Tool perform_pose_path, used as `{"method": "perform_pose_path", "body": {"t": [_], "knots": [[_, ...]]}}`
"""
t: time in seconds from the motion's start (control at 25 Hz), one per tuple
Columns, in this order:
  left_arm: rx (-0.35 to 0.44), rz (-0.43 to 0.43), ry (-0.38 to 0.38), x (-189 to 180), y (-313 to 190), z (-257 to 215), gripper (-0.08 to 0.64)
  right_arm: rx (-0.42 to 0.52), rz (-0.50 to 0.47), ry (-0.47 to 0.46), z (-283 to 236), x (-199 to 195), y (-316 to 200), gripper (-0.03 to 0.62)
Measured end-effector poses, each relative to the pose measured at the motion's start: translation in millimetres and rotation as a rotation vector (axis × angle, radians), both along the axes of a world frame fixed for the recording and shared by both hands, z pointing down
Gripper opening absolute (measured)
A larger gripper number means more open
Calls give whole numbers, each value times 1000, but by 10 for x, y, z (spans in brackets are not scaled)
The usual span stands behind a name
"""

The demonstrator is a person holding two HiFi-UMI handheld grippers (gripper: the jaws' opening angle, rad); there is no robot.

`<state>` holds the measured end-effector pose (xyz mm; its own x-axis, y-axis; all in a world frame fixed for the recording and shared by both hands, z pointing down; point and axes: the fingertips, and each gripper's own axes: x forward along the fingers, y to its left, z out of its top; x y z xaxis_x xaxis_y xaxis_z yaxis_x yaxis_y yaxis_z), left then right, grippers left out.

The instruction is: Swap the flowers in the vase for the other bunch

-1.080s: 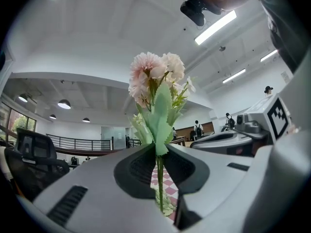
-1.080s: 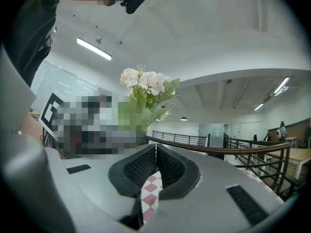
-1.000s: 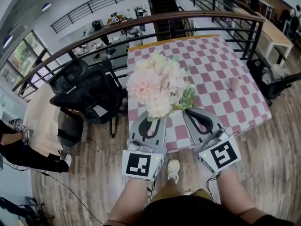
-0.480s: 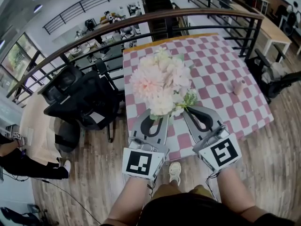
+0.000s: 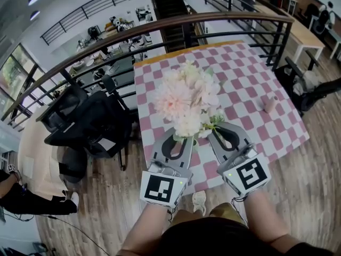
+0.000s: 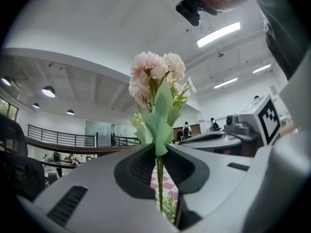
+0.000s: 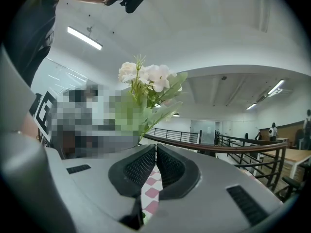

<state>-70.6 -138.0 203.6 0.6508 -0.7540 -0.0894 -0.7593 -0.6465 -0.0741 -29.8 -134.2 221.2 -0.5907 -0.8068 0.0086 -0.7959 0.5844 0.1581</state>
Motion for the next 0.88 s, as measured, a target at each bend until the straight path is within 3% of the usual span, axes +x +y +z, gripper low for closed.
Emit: {"method": "perform_pose_path", "body": {"t": [0.88], "knots": [[-92, 51, 8, 126, -441, 384, 52, -82, 17, 1, 364, 111, -424, 35]]}}
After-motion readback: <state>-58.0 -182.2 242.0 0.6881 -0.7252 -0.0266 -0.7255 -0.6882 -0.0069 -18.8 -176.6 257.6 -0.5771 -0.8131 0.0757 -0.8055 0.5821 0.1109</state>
